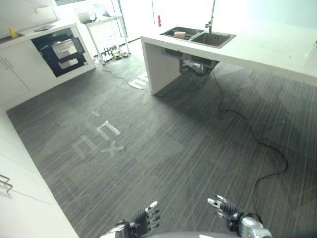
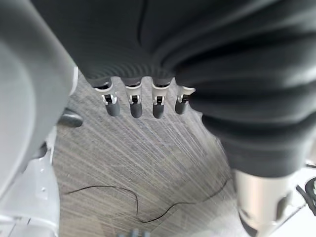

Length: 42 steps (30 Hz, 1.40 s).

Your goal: Place the dishes in the dishwasher.

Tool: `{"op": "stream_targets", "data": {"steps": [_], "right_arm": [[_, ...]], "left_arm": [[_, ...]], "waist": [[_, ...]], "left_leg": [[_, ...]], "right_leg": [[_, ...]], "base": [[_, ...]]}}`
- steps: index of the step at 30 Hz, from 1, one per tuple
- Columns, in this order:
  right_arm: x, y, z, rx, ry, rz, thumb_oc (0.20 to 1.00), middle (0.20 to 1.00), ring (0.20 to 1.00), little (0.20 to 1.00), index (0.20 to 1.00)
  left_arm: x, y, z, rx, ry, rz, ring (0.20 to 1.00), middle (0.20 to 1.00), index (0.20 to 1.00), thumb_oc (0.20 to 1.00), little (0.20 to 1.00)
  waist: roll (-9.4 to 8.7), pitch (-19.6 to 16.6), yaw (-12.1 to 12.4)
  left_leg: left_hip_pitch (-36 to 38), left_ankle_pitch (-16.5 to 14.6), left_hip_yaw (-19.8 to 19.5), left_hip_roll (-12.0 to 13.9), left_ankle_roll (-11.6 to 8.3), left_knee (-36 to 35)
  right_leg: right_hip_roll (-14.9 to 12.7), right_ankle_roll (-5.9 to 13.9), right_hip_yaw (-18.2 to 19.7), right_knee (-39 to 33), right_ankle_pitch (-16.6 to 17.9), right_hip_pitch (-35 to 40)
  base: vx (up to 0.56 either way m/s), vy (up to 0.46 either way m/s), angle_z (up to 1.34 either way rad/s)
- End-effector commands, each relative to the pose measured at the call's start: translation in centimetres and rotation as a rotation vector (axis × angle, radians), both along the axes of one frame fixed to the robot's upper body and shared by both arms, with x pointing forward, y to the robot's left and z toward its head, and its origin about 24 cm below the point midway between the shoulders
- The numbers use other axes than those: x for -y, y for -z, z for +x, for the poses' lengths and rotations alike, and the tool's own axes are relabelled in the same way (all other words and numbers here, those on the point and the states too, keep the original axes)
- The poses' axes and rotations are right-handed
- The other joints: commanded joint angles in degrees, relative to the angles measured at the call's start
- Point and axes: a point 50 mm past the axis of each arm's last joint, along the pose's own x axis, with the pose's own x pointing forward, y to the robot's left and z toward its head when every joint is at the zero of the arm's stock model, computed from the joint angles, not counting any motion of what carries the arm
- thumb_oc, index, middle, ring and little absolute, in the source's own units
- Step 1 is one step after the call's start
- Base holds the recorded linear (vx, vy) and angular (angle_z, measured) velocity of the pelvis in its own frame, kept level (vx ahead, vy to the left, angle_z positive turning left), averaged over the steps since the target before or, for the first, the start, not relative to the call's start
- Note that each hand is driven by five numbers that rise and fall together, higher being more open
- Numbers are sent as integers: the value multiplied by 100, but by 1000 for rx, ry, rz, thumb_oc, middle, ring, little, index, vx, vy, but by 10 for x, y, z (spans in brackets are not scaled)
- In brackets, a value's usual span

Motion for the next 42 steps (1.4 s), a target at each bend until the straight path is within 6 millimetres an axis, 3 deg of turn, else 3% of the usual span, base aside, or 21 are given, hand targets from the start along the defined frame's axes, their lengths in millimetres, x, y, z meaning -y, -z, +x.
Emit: {"op": "stream_targets", "data": {"steps": [1,5,9,14,19,29,33,35,37,39,42], "right_arm": [[-8,-16,29,104,-45,-8,1000,1000,1000,1000,1000],[-6,-27,35,167,-25,-1,1000,1000,1000,1000,1000],[-4,-34,37,214,-7,18,1000,1000,1000,1000,1000],[-5,-33,29,215,5,47,1000,1000,1000,1000,1000],[6,-24,14,167,59,73,1000,1000,1000,1000,1000],[11,-25,10,190,59,80,1000,1000,1000,1000,1000],[15,-31,23,202,37,61,1000,1000,1000,1000,1000],[18,-34,31,208,34,59,1000,1000,1000,1000,1000],[19,-35,33,209,35,61,1000,1000,1000,1000,1000],[19,-35,32,207,20,58,1000,1000,1000,1000,1000],[19,-33,30,181,14,18,1000,1000,1000,1000,1000]], "left_arm": [[-6,-15,34,156,66,62,1000,1000,1000,1000,1000],[-10,-30,54,289,41,117,1000,1000,1000,1000,1000],[-15,-36,62,327,16,189,1000,1000,1000,1000,1000],[-24,-34,56,341,7,353,1000,1000,1000,1000,1000],[-31,-24,38,302,2,455,1000,1000,1000,1000,1000],[-25,-32,41,374,-166,363,1000,1000,1000,1000,1000],[-25,-39,48,414,-147,358,1000,1000,1000,1000,1000],[-23,-43,57,428,-140,336,1000,1000,1000,1000,1000],[-23,-46,63,435,-143,325,1000,1000,1000,1000,1000],[-24,-50,68,434,-170,306,1000,1000,1000,1000,1000],[-26,-50,66,419,-185,290,1000,1000,1000,1000,1000]], "waist": [[-181,-102,29],[-161,-80,1],[-159,-54,-25],[-183,-24,-102],[-211,20,-148],[-221,171,-168],[-310,326,-29],[-325,434,-11],[-303,460,-9],[-210,499,29],[-156,488,61]], "left_leg": [[-10,47,-34,366,-412,-148],[-14,59,-21,384,-435,-131],[-35,65,-49,380,-427,-118],[-51,39,-57,384,-425,-78],[-98,71,-126,466,-501,-52],[-408,121,-371,625,-696,338],[-1012,-155,-619,467,-618,1488],[-1394,-190,-418,406,-509,2188],[-1568,-163,-380,350,-480,2388],[-1671,9,-377,207,-463,2131],[-1549,215,-311,200,-500,1533]], "right_leg": [[-666,663,221,-132,-172,333],[-682,662,205,-143,-144,329],[-667,648,222,-110,-152,305],[-592,628,285,-76,-183,269],[-433,556,367,-35,-255,238],[-234,386,468,155,-400,105],[-287,254,551,404,-450,-13],[-315,170,464,537,-471,-50],[-292,142,445,584,-491,-56],[-212,183,490,590,-531,12],[-172,240,432,489,-539,134]], "base": [[-35,0,-1],[-43,-4,-3],[-55,-16,1],[-10,-24,1],[6,-94,14],[-19,-124,10],[-30,-113,7],[-33,-92,-29],[46,-18,-13],[178,39,8],[254,140,0]]}}
